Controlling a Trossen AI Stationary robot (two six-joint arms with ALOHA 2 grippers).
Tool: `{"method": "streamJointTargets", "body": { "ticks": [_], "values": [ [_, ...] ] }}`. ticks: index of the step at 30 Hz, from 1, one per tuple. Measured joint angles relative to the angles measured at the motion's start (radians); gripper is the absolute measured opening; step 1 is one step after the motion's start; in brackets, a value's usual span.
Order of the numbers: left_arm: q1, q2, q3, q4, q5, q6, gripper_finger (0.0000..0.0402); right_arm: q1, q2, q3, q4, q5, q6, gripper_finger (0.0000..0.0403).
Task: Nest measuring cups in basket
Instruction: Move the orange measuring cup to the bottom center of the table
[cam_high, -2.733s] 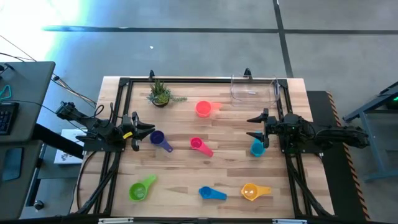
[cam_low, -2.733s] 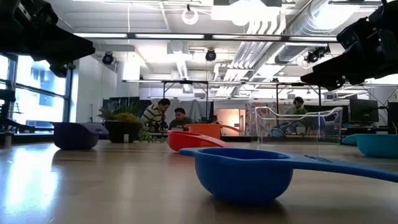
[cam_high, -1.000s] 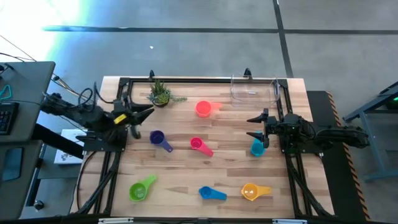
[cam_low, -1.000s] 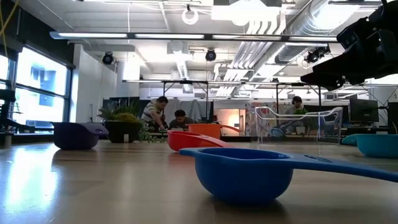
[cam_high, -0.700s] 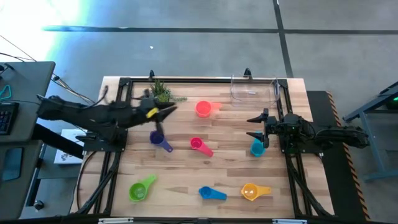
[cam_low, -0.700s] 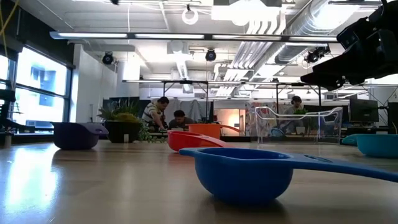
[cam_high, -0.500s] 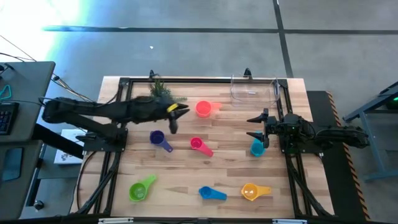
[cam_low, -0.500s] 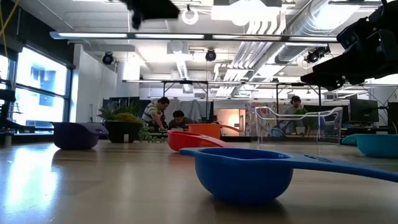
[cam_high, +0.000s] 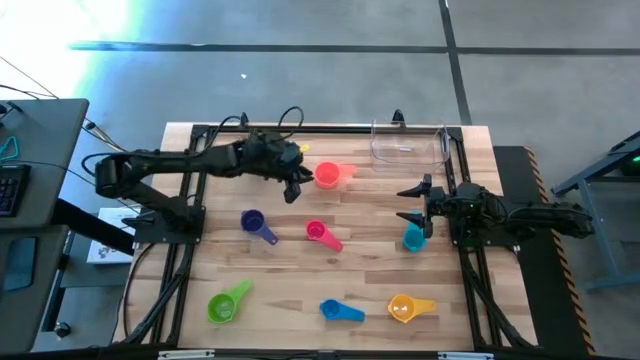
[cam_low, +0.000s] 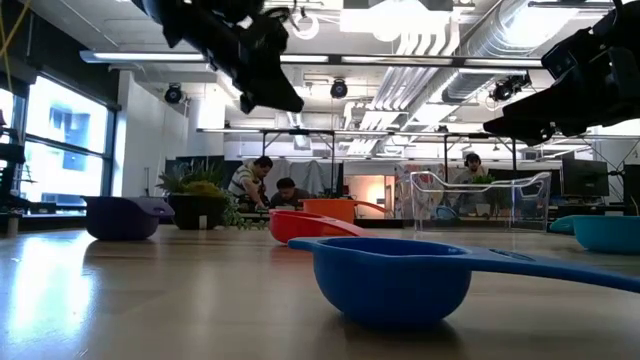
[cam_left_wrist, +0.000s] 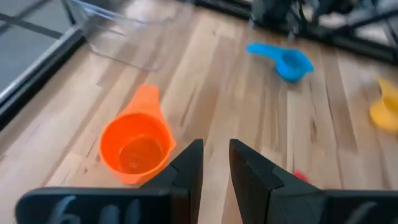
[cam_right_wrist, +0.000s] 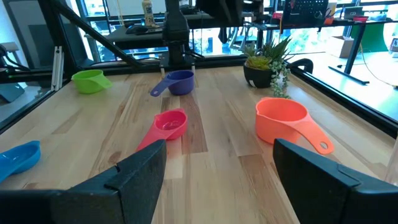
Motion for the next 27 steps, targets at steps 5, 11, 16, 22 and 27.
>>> {"method": "streamJointTargets", "body": {
  "ticks": [5, 11, 16, 22, 27],
  "values": [
    [0.061, 0.083, 0.096, -0.111, 0.108, 0.214, 0.0070, 0.000, 0.000, 0.000, 0.000, 0.000, 0.000, 0.0286],
    [0.078, 0.168, 0.160, -0.140, 0.118, 0.409, 0.0070, 0.000, 0.000, 0.000, 0.000, 0.000, 0.000, 0.0286],
    [0.080, 0.236, 0.184, -0.142, 0.097, 0.488, 0.0070, 0.000, 0.000, 0.000, 0.000, 0.000, 0.000, 0.0286],
    [0.085, 0.306, 0.205, -0.124, 0.074, 0.516, 0.0070, 0.000, 0.000, 0.000, 0.000, 0.000, 0.000, 0.0286],
    [0.089, 0.348, 0.207, -0.081, 0.061, 0.505, 0.0070, 0.000, 0.000, 0.000, 0.000, 0.000, 0.000, 0.0286]
  ]
}}
